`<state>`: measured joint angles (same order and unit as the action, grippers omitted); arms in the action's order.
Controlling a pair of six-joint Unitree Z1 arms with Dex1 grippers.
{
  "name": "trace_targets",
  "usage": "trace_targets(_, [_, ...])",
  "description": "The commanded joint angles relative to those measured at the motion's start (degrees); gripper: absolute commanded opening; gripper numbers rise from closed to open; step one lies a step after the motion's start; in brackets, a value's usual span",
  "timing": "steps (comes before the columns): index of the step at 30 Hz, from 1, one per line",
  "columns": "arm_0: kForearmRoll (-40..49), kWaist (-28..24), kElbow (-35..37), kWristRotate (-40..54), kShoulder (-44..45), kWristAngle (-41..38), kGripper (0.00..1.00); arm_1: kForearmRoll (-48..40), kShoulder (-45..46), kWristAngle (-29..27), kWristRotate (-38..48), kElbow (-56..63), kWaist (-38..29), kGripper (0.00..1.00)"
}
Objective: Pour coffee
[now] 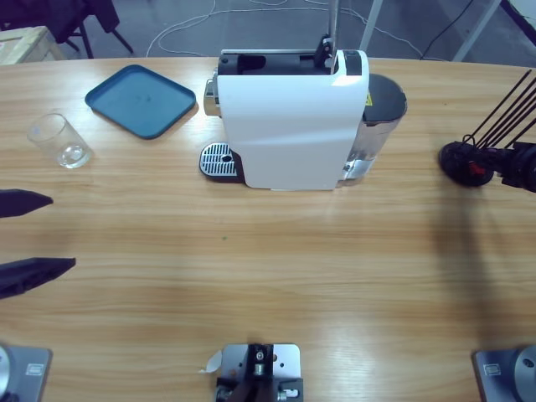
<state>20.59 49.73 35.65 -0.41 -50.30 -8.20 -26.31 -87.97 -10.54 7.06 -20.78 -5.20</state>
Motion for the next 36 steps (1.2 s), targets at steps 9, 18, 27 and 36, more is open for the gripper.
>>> trace_targets(9, [-0.6, -0.5, -2.5, -0.5, 0.6, 0.6, 0.964, -1.6, -2.7, -0.1, -1.3, 1.1, 0.9, 0.131])
trace_targets(18, [-0.6, -0.5, -2.7, -0.5, 0.6, 0.5, 0.964, -2.3, -2.9, 0.1, -1.7, 1.1, 0.9, 0.0])
trace_targets(27, [-0.6, -0.5, -2.9, -0.6, 0.7, 0.5, 0.964, 1.0, 3.3, -0.1, -2.0, -0.2, 0.9, 0.0])
trace_targets(36, [-1.3, -0.5, -3.4, -0.6, 0.8, 0.4, 0.964, 20.5, 15.4, -0.1, -2.0, -12.7, 0.9, 0.0])
